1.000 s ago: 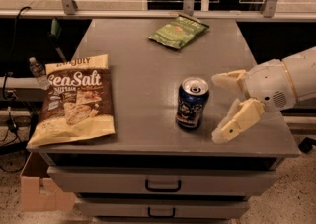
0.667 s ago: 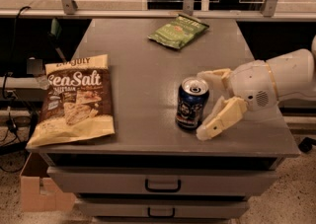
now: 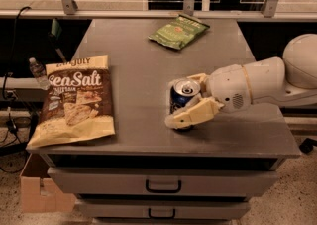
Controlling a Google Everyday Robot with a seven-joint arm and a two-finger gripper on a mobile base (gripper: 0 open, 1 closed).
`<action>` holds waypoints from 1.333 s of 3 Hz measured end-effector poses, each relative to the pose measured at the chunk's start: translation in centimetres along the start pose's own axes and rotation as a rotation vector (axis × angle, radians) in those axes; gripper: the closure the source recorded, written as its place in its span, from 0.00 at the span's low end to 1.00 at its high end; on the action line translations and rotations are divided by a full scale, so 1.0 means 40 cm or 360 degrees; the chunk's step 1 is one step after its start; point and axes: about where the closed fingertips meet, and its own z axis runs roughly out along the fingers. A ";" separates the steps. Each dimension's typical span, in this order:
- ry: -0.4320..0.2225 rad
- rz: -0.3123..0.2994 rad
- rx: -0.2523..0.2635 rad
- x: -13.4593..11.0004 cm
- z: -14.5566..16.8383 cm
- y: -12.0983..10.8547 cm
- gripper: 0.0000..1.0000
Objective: Knock pepsi can over
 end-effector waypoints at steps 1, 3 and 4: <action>-0.0028 0.0017 -0.0027 -0.010 0.019 -0.001 0.64; 0.0078 -0.0081 0.0085 -0.057 -0.038 -0.079 1.00; 0.0270 -0.0191 0.0181 -0.077 -0.075 -0.148 1.00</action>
Offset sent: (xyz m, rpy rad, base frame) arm 0.0282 -0.0123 0.0183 0.0026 -0.0219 -0.0404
